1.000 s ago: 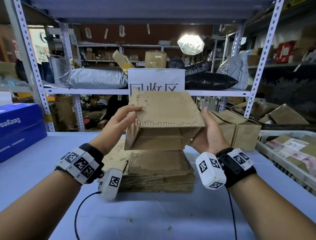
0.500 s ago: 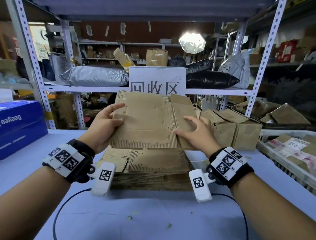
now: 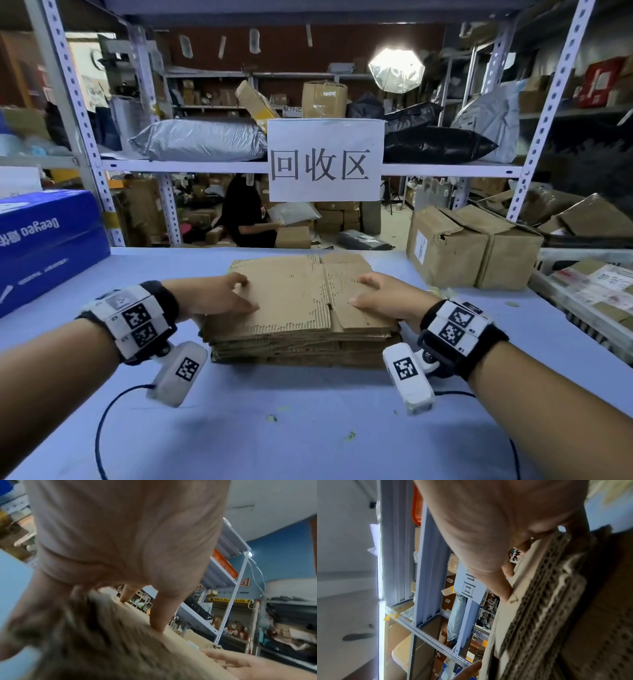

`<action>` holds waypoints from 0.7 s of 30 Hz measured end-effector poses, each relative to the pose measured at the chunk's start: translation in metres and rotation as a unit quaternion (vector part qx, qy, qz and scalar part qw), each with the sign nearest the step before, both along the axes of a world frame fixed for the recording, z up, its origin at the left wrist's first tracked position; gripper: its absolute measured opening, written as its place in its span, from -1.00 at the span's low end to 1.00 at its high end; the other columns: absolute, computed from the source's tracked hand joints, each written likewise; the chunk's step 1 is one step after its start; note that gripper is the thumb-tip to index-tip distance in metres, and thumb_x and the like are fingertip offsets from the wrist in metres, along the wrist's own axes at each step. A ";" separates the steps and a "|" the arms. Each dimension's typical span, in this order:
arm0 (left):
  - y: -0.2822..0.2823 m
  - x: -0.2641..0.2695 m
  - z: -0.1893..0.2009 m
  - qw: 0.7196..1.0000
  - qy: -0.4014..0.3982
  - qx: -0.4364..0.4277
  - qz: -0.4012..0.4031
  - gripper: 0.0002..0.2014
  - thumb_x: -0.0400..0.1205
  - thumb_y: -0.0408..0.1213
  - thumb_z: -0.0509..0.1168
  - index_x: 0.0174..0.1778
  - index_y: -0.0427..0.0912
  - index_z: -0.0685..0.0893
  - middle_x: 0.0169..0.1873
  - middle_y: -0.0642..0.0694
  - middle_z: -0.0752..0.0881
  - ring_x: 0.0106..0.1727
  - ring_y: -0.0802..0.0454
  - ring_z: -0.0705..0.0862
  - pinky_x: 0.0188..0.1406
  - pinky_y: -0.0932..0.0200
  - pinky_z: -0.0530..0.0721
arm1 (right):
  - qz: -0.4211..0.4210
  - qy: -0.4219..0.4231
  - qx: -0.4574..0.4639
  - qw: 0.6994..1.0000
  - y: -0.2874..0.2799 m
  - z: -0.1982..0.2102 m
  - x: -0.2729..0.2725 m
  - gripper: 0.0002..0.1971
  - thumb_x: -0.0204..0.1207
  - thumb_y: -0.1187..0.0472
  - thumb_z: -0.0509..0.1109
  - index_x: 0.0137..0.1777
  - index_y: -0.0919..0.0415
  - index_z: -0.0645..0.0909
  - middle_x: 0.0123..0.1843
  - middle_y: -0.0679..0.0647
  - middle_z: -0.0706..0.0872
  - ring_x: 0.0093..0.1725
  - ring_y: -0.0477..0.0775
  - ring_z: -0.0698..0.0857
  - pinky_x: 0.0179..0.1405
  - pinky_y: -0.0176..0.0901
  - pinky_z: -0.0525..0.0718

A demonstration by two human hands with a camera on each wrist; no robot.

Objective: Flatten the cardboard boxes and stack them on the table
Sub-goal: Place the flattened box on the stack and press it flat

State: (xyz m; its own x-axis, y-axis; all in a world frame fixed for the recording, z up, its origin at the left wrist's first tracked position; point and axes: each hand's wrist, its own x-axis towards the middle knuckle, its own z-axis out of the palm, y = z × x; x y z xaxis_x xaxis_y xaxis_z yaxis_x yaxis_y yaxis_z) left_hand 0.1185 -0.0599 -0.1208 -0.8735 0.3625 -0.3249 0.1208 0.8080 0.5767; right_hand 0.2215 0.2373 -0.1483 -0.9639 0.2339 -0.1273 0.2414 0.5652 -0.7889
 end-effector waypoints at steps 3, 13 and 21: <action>0.007 -0.001 -0.002 0.999 0.007 0.029 0.013 -0.28 0.62 -0.01 0.52 0.67 0.15 0.34 0.22 -0.15 0.65 0.05 -0.18 0.80 -0.23 -0.03 0.84 | -0.031 -0.004 -0.088 0.996 0.003 -0.008 -0.002 -0.27 0.58 0.17 0.51 0.69 0.09 0.26 0.45 0.15 0.61 0.30 0.19 0.71 0.40 0.13 0.65; 0.029 -0.015 -0.006 0.993 0.008 0.110 0.039 -0.42 0.64 -0.18 0.50 0.57 0.17 0.50 0.22 -0.11 0.66 -0.03 -0.09 0.73 -0.46 0.21 0.64 | -0.098 0.032 -0.183 0.978 0.020 -0.011 -0.005 -0.19 0.57 0.28 0.52 0.73 0.11 0.18 0.44 0.22 0.61 0.18 0.25 0.77 0.23 0.20 0.75; 0.071 -0.018 0.048 0.957 0.193 -0.214 -0.042 -0.28 0.77 0.09 0.25 0.77 -0.13 0.15 0.60 -0.23 0.46 0.46 -0.22 0.58 0.29 0.02 0.62 | -0.041 0.019 -0.084 0.995 0.039 0.024 0.002 -0.38 0.59 0.13 0.52 0.62 0.07 0.41 0.54 0.17 0.53 0.39 0.23 0.60 0.44 0.07 0.53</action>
State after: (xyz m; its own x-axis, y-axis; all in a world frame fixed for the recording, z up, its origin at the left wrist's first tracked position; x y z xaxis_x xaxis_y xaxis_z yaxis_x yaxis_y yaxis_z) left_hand 0.1004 0.0113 -0.0728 -0.9316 0.3433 -0.1190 0.3335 0.9379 0.0955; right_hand 0.2234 0.2761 -0.1246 -0.9475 0.2902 -0.1345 0.2486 0.4038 -0.8804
